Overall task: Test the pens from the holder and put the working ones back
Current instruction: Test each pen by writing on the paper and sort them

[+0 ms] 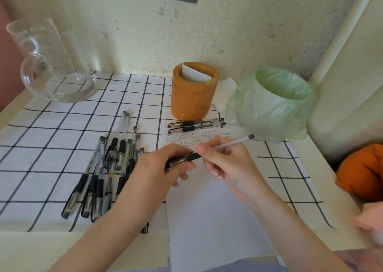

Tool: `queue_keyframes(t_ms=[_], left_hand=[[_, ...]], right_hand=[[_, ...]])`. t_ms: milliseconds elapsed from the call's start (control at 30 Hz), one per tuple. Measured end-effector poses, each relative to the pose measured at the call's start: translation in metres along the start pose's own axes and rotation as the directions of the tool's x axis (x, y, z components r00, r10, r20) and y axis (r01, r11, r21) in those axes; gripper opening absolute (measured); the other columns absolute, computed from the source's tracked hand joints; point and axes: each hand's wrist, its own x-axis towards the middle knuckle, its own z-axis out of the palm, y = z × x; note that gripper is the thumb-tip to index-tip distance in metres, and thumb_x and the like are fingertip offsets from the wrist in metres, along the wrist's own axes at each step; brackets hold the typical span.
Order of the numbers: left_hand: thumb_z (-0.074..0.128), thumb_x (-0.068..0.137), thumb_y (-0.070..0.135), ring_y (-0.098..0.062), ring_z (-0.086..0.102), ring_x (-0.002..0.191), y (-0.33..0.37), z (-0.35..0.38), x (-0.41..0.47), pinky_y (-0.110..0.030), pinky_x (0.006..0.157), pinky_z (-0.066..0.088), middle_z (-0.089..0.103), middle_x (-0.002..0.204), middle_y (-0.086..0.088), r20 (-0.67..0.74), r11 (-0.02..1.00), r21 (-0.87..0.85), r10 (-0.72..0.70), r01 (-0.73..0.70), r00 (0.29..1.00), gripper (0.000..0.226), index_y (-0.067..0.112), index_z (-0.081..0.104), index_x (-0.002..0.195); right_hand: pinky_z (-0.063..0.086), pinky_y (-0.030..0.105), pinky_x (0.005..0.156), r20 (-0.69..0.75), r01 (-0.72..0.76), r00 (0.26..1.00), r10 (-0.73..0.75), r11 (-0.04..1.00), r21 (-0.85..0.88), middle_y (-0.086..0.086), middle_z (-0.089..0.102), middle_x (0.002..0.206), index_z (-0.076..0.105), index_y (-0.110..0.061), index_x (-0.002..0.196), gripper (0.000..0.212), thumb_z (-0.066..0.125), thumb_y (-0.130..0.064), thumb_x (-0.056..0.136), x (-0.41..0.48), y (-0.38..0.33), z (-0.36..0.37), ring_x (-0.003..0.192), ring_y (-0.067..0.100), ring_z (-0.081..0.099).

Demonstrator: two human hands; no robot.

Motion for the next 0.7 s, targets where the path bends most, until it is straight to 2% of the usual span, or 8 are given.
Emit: queue_keyframes(t_ms=[33, 100, 200, 267, 367, 400, 600, 700], left_hand=[[0.067, 0.082, 0.025, -0.002, 0.058, 0.053, 0.0, -0.001, 0.0, -0.008, 0.053, 0.043, 0.066, 0.064, 0.011, -0.014, 1.0, 0.021, -0.009, 0.009, 1.0, 0.005, 0.027, 0.065, 0.087], [0.064, 0.083, 0.03, -0.005, 0.05, 0.045, -0.001, -0.002, -0.001, -0.01, 0.047, 0.038, 0.059, 0.054, 0.007, -0.035, 0.997, 0.073, 0.008, -0.006, 0.999, 0.013, 0.026, 0.06, 0.071], [0.051, 0.09, 0.034, -0.006, 0.042, 0.05, 0.002, -0.001, -0.001, -0.014, 0.049, 0.034, 0.045, 0.053, 0.006, -0.003, 0.997, 0.078, 0.015, -0.015, 1.0, 0.016, 0.024, 0.059, 0.08], [0.04, 0.095, 0.031, -0.005, 0.039, 0.052, 0.003, 0.0, -0.002, -0.017, 0.051, 0.034, 0.043, 0.059, 0.008, 0.068, 0.999, 0.01, -0.034, 0.034, 0.997, 0.02, 0.025, 0.058, 0.089], [0.041, 0.097, 0.021, -0.009, 0.044, 0.06, 0.001, -0.003, -0.001, -0.04, 0.066, 0.045, 0.048, 0.06, 0.009, 0.084, 0.988, -0.105, -0.108, 0.116, 0.991, 0.023, 0.026, 0.062, 0.09], [0.043, 0.096, 0.018, -0.009, 0.045, 0.06, 0.001, -0.004, 0.0, -0.042, 0.069, 0.047, 0.049, 0.059, 0.009, 0.065, 0.982, -0.129, -0.127, 0.134, 0.99, 0.023, 0.024, 0.064, 0.088], [0.047, 0.094, 0.016, -0.009, 0.044, 0.057, -0.005, -0.004, -0.001, -0.044, 0.065, 0.046, 0.05, 0.058, 0.011, 0.042, 0.994, -0.07, -0.083, 0.086, 0.996, 0.018, 0.02, 0.064, 0.09], [0.047, 0.094, 0.016, -0.004, 0.042, 0.055, -0.005, -0.005, -0.001, -0.027, 0.059, 0.04, 0.05, 0.058, 0.012, 0.032, 0.993, -0.087, -0.077, 0.08, 0.996, 0.021, 0.026, 0.065, 0.091]], right_hand=[[0.029, 0.017, 0.038, 0.016, 0.0, 1.0, 0.0, 1.0, 0.027, 0.0, 0.052, 0.047, 0.061, -0.005, 0.074, 0.024, 0.071, -0.027, 0.068, 0.0, 0.0, 0.001, 0.039, 0.01, 0.041], [0.036, 0.018, 0.041, 0.046, -0.005, 0.999, 0.001, 0.995, 0.099, 0.005, 0.059, 0.056, 0.065, 0.003, 0.086, 0.032, 0.066, -0.027, 0.074, 0.002, 0.0, 0.001, 0.045, 0.012, 0.05], [0.04, 0.02, 0.044, 0.044, 0.013, 0.999, -0.02, 0.989, 0.144, 0.009, 0.063, 0.062, 0.066, 0.003, 0.087, 0.029, 0.06, -0.024, 0.08, 0.003, 0.002, 0.0, 0.051, 0.014, 0.054], [0.04, 0.019, 0.045, 0.028, 0.024, 0.999, -0.028, 0.99, 0.137, 0.008, 0.062, 0.062, 0.066, 0.003, 0.089, 0.028, 0.06, -0.023, 0.081, 0.005, 0.003, -0.001, 0.051, 0.014, 0.053], [0.04, 0.019, 0.046, 0.045, 0.01, 0.999, -0.015, 0.992, 0.127, 0.007, 0.062, 0.062, 0.066, 0.005, 0.091, 0.029, 0.06, -0.022, 0.082, 0.006, 0.005, -0.001, 0.05, 0.013, 0.052], [0.04, 0.019, 0.046, 0.051, 0.007, 0.999, -0.013, 0.992, 0.124, 0.006, 0.062, 0.062, 0.066, 0.005, 0.092, 0.029, 0.059, -0.021, 0.082, 0.006, 0.005, -0.001, 0.05, 0.013, 0.052], [0.04, 0.018, 0.047, 0.065, -0.007, 0.998, -0.002, 0.991, 0.135, 0.006, 0.061, 0.06, 0.065, 0.005, 0.091, 0.029, 0.058, -0.022, 0.08, 0.007, 0.01, 0.004, 0.049, 0.013, 0.051], [0.039, 0.018, 0.047, 0.065, -0.024, 0.998, 0.013, 0.984, 0.177, 0.005, 0.059, 0.059, 0.064, 0.003, 0.089, 0.026, 0.057, -0.021, 0.082, 0.006, 0.012, 0.006, 0.049, 0.013, 0.048]])
